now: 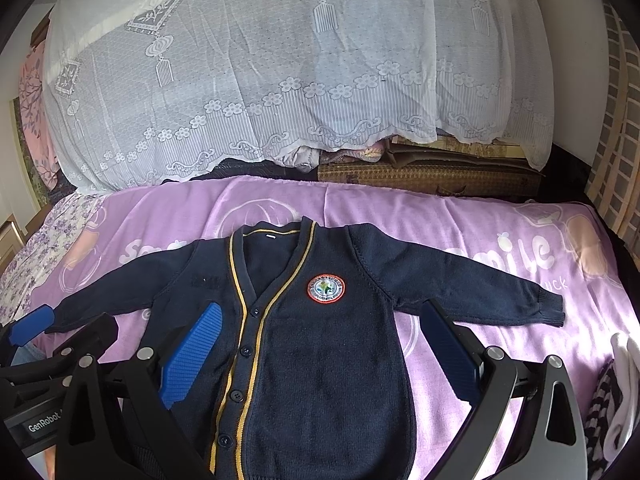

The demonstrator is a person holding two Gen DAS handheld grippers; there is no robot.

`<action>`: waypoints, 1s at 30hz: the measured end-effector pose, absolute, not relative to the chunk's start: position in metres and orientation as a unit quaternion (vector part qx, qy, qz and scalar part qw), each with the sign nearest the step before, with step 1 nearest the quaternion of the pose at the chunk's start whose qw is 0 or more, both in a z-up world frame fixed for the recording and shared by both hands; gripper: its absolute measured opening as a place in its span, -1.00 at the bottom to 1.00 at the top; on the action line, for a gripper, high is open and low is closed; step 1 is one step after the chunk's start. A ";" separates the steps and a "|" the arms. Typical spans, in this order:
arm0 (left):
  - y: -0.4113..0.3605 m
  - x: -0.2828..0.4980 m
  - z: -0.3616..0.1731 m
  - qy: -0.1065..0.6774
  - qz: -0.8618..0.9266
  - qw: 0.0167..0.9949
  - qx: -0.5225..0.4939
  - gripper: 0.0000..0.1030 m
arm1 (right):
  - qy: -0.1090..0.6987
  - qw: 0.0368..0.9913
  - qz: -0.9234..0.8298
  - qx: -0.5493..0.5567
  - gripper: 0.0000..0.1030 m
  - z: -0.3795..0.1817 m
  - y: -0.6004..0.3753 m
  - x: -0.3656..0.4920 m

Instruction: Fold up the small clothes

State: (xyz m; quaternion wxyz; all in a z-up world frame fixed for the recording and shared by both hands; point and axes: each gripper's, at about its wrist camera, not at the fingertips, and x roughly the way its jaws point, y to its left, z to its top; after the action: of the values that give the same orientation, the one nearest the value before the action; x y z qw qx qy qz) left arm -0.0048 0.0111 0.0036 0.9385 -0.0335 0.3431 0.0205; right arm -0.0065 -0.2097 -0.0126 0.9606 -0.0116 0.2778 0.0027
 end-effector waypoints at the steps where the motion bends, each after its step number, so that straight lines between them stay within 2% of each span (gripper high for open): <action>1: 0.011 -0.005 0.004 0.343 0.020 0.939 -0.033 0.91 | 0.278 0.961 0.003 -0.012 0.93 -0.012 -0.209 -0.006; 21: 0.011 -0.002 0.000 0.348 0.021 0.937 -0.029 0.91 | 0.279 0.960 0.002 -0.008 0.93 -0.013 -0.213 -0.003; 30: 0.008 0.013 -0.018 0.366 0.033 0.930 -0.017 0.91 | 0.273 0.962 0.011 -0.011 0.93 -0.020 -0.225 -0.003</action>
State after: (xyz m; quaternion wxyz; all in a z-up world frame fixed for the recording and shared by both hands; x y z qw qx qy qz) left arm 0.0134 0.0080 -0.0176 0.9297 -0.0170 0.3664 0.0334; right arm -0.0029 -0.2247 -0.0204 0.9619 -0.0110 0.2731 0.0106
